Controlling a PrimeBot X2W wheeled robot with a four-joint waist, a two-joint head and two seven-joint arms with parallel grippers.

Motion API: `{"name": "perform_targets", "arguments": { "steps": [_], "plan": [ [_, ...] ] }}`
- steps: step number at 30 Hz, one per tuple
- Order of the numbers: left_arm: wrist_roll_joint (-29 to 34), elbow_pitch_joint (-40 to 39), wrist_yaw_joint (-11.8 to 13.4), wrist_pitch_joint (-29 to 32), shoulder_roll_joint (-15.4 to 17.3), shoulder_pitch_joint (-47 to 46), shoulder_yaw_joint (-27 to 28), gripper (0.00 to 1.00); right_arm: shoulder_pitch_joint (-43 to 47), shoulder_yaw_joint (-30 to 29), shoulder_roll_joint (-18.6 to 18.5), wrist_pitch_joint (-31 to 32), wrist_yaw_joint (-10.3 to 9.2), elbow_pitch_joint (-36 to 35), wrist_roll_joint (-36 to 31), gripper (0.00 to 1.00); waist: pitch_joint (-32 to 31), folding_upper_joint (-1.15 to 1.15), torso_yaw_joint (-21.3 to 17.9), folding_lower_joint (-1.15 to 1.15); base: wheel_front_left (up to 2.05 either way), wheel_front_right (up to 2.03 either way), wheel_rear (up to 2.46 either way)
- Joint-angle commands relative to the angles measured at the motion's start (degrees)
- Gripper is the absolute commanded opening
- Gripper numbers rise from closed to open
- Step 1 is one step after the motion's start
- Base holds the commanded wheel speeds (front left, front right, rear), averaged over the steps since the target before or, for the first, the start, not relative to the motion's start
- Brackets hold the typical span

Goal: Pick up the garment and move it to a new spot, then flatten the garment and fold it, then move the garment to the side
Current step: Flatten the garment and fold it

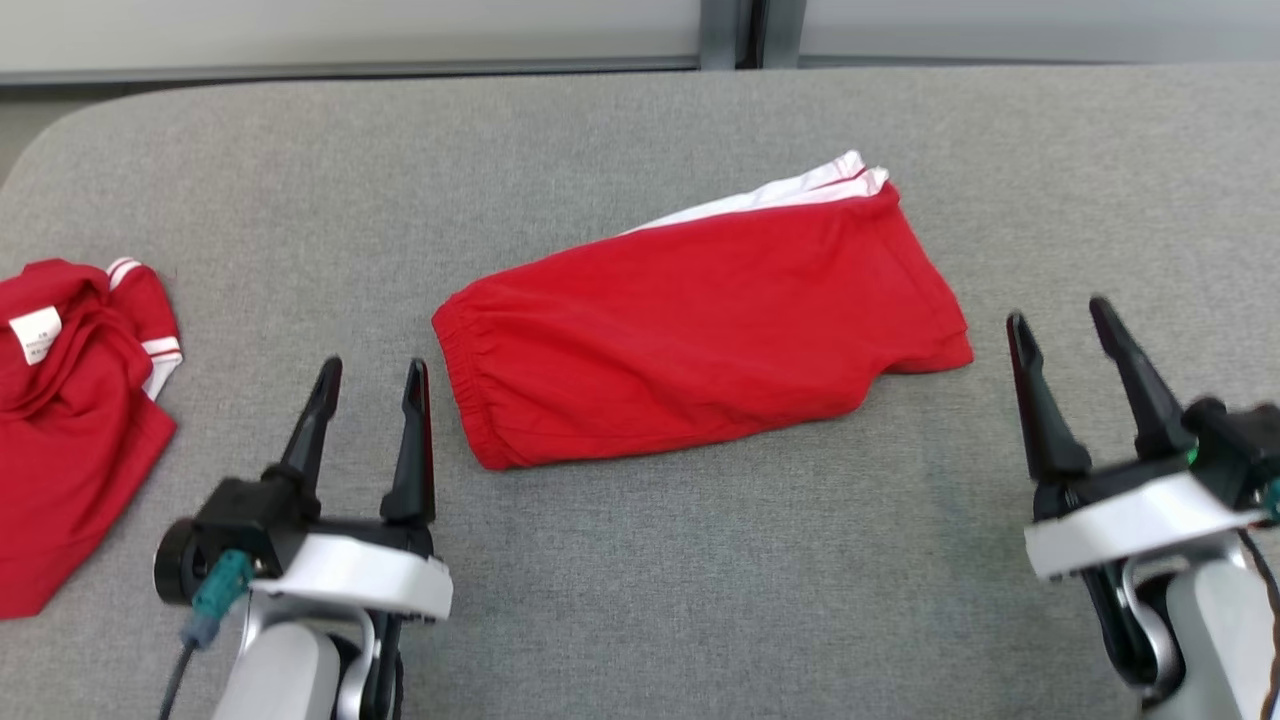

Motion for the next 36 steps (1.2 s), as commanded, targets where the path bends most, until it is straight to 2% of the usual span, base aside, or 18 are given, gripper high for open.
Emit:
{"name": "perform_targets", "arguments": {
  "steps": [1,8,16,29,36],
  "plan": [
    [0.64,-0.47,0.51,0.01,0.47,1.21,-0.06,1.00,2.08,-0.81,0.15,0.78,0.00,-1.48,-0.59,1.00,-1.45,0.00,-0.56,0.00,0.00,0.00,0.00],
    [1.56,-1.14,1.23,0.08,0.96,5.99,-0.80,1.00,11.60,-4.36,3.44,5.07,0.00,-10.10,-3.19,1.00,-3.90,0.00,-1.00,0.00,0.00,0.00,0.00],
    [1.75,-1.93,2.24,0.84,1.57,6.78,-1.14,1.00,15.66,-5.96,5.22,7.94,0.00,-15.12,-4.27,1.00,-4.55,0.00,-0.95,0.00,0.00,0.00,0.00],
    [1.46,-2.39,2.56,0.67,1.82,5.96,-1.65,1.00,16.55,-7.18,5.84,9.43,0.00,-16.04,-4.79,1.00,-4.85,0.00,-0.55,0.00,0.00,0.00,0.00],
    [1.41,-2.58,2.29,0.57,1.68,4.41,-2.31,1.00,15.20,-7.84,5.32,9.67,0.00,-15.88,-4.54,1.00,-3.57,0.00,0.92,0.00,0.00,0.00,0.00]
  ]
}}
